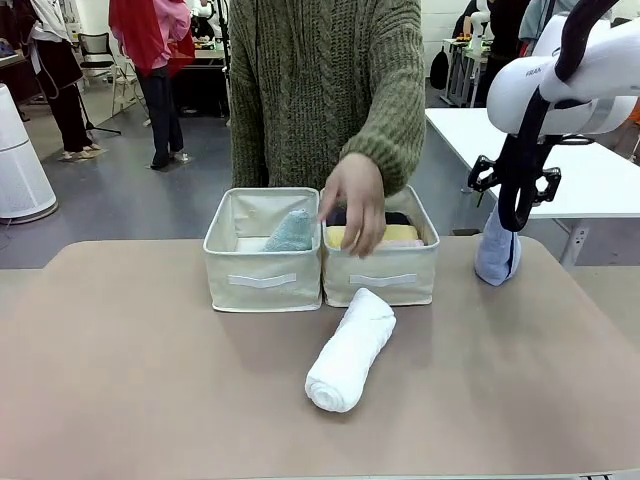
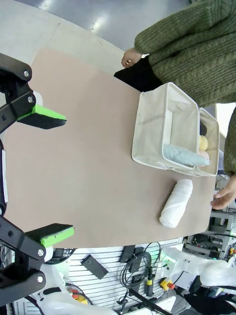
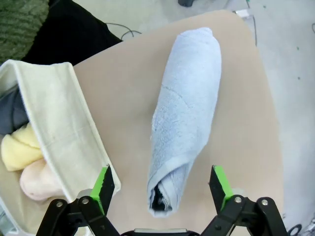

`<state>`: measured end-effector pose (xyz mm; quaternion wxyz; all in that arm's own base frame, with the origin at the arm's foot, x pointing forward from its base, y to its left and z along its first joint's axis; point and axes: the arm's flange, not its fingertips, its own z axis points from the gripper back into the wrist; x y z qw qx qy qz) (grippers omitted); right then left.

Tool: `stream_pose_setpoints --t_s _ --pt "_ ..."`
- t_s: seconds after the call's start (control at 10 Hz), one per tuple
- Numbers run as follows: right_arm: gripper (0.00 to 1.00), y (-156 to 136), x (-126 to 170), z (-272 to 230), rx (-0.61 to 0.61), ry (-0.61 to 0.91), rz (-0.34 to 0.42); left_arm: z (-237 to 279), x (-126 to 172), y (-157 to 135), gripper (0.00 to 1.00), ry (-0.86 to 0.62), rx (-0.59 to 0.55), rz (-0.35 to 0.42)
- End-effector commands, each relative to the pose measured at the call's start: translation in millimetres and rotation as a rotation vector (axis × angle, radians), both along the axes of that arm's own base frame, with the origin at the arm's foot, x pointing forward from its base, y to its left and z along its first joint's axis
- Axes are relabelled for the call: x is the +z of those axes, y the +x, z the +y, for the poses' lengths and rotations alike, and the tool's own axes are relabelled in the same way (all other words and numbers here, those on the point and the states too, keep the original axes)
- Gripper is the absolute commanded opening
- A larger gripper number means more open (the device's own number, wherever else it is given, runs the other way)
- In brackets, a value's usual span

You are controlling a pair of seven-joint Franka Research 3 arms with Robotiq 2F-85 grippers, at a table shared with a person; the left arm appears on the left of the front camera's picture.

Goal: Sort the towels based on their folding style.
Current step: Pick up another triangle-folded towel from the table and place it in the left Fabric basket.

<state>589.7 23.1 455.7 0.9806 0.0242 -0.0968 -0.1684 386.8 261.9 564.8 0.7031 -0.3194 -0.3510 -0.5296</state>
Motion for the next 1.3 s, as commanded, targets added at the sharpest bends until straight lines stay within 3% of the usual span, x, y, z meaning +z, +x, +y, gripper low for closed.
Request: stream_pose_setpoints --t_s 0.0,0.1,0.2,0.5,0.7,0.8,1.0,1.2 --pt "1.0 13.5 -6.3 -0.9 0.024 0.017 -0.027 -0.4 0.3 -1.9 1.0 -0.013 0.0 -0.009" --pt "1.0 15.0 -10.6 -3.4 0.049 0.021 -0.033 -0.4 0.3 -1.9 1.0 -0.013 0.0 -0.009" --pt "0.91 15.6 -12.2 -5.0 0.049 0.015 -0.045 -0.4 0.3 -1.9 1.0 -0.013 0.0 -0.009" --pt "0.46 15.7 -11.8 -6.7 0.049 0.008 -0.057 -0.4 0.3 -1.9 1.0 -0.013 0.0 -0.009" --pt "0.07 15.5 -10.5 -7.3 0.057 0.009 -0.062 -0.4 0.3 -1.9 1.0 -0.013 0.0 -0.009" --pt "0.0 14.5 -10.5 -8.1 0.061 0.008 -0.063 -0.4 0.3 -1.9 1.0 -0.013 0.0 -0.009" --pt "0.0 14.0 -9.1 -10.0 0.072 0.016 -0.074 -0.4 0.3 -1.9 1.0 -0.013 0.0 -0.009" --pt "0.0 1.0 -1.3 -5.8 0.232 0.022 -0.09 -0.4 0.3 -1.9 1.0 -0.013 0.0 -0.009"
